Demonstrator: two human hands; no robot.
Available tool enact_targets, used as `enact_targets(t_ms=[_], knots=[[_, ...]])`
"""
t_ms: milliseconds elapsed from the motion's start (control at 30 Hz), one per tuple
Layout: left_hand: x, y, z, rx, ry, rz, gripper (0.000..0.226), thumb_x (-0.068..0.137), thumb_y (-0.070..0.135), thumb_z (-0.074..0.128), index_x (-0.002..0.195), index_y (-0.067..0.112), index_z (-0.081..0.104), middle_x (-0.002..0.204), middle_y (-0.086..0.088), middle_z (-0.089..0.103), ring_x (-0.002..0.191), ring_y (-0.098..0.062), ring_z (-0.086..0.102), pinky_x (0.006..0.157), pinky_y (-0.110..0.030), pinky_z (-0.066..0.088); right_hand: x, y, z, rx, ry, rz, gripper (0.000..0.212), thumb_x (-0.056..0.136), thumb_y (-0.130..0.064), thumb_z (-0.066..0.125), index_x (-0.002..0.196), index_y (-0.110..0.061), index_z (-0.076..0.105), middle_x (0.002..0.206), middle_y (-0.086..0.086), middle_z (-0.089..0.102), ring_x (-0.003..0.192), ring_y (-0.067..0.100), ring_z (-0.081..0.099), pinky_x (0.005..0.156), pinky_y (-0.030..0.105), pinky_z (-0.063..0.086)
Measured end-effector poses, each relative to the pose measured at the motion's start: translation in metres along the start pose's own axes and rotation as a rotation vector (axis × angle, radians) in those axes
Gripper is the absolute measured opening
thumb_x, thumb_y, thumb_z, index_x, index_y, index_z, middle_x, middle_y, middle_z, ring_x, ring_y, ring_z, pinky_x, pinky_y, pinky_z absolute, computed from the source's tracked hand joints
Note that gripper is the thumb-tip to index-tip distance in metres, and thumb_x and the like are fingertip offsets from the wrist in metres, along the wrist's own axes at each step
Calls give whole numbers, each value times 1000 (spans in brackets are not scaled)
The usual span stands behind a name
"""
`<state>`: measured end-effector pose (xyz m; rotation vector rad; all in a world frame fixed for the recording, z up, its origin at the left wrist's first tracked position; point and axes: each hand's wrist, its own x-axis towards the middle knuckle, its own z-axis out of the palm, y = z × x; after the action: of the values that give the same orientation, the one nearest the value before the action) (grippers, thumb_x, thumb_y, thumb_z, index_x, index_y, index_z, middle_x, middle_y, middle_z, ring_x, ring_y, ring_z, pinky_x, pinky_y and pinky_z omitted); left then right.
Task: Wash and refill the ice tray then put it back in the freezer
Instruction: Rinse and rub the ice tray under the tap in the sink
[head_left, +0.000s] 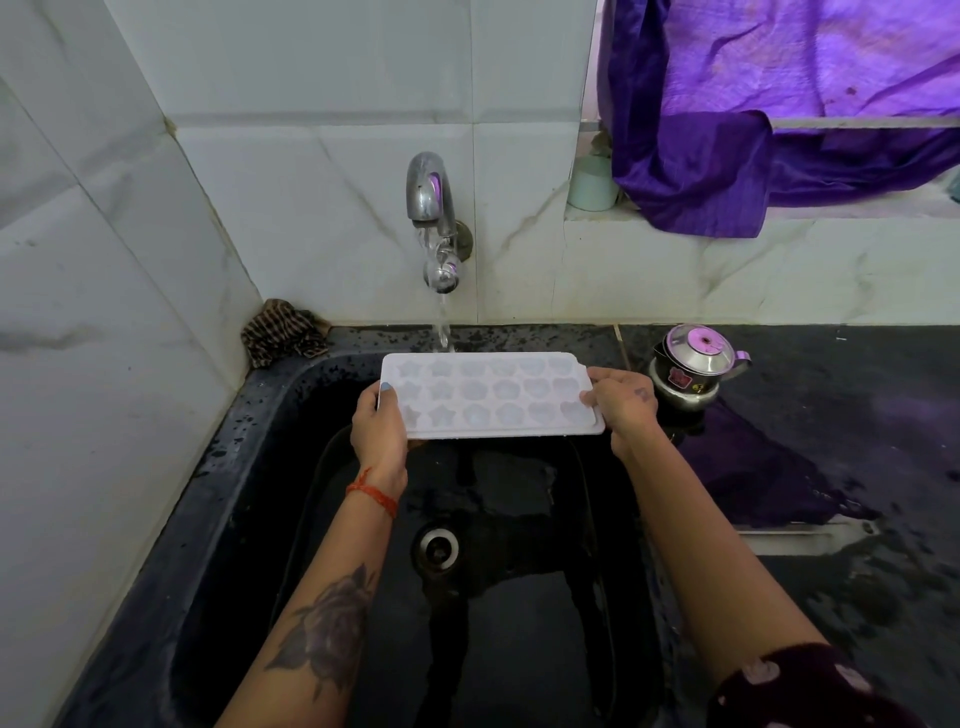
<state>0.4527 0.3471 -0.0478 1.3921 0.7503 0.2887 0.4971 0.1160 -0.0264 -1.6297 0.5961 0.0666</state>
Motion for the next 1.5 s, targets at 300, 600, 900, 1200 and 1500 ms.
enact_targets(t_ms=[300,600,900,1200,1500], knots=[[-1,7,17,14,-104,5,17,100,26,37,101,26,55,113,-7,63,105,-29,61,94,-52,50,-3,-6,-12,87,54,-26,37,80,15,52,107,-4,69,96,8,68,84,22,63,90,40,54],[4,17,26,-42,-164,-16,26,102,20,33,117,18,53,108,-4,61,81,-15,59,73,-37,54,2,-10,-11,104,60,-23,43,81,11,56,120,-5,62,116,11,67,103,24,65,94,40,53],[6,20,30,-65,-191,-27,25,103,20,30,118,20,50,95,2,61,75,-13,59,62,-33,50,2,-15,-8,152,73,-59,43,84,14,54,125,0,58,118,10,65,94,17,60,88,28,51],[7,21,29,-78,-200,-9,32,104,22,30,129,14,49,113,-4,59,85,-16,61,65,-30,53,6,-10,-7,135,59,-67,43,84,13,55,124,-2,59,115,11,66,97,19,63,94,36,52],[8,19,19,-132,-176,7,33,104,22,30,132,17,47,114,-2,58,85,-12,60,63,-29,51,8,-12,3,146,26,-103,43,83,13,56,123,-2,60,115,12,67,95,19,64,85,29,52]])
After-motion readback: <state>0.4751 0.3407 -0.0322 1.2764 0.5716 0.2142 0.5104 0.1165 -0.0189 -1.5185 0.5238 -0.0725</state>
